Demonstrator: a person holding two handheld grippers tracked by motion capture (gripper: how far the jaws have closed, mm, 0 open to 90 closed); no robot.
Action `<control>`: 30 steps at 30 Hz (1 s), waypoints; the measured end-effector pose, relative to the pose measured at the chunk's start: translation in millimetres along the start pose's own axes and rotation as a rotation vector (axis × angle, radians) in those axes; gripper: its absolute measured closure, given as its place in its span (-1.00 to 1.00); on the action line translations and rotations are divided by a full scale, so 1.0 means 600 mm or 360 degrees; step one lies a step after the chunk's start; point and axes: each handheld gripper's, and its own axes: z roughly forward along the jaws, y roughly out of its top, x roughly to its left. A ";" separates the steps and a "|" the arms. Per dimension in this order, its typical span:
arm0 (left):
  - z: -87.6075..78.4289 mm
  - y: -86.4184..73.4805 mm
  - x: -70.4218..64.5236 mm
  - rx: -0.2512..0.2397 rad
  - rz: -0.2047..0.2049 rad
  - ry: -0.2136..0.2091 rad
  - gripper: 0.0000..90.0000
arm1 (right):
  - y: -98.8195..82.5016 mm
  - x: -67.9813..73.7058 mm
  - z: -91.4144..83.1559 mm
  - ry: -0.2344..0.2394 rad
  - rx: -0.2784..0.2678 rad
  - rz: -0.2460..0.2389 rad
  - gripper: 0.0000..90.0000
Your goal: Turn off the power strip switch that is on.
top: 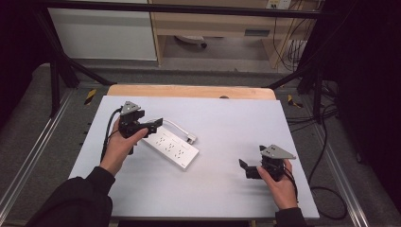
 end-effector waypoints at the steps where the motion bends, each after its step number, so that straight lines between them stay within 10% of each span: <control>1: 0.001 0.000 0.000 0.0003 0.0006 0.0004 -0.68 | 0.000 0.000 0.000 0.0003 0.0001 -0.0001 -0.95; 30: 0.048 -0.007 -0.022 0.0115 0.0064 0.0023 -0.05 | 0.000 0.001 0.001 0.0034 0.0003 -0.0009 -0.95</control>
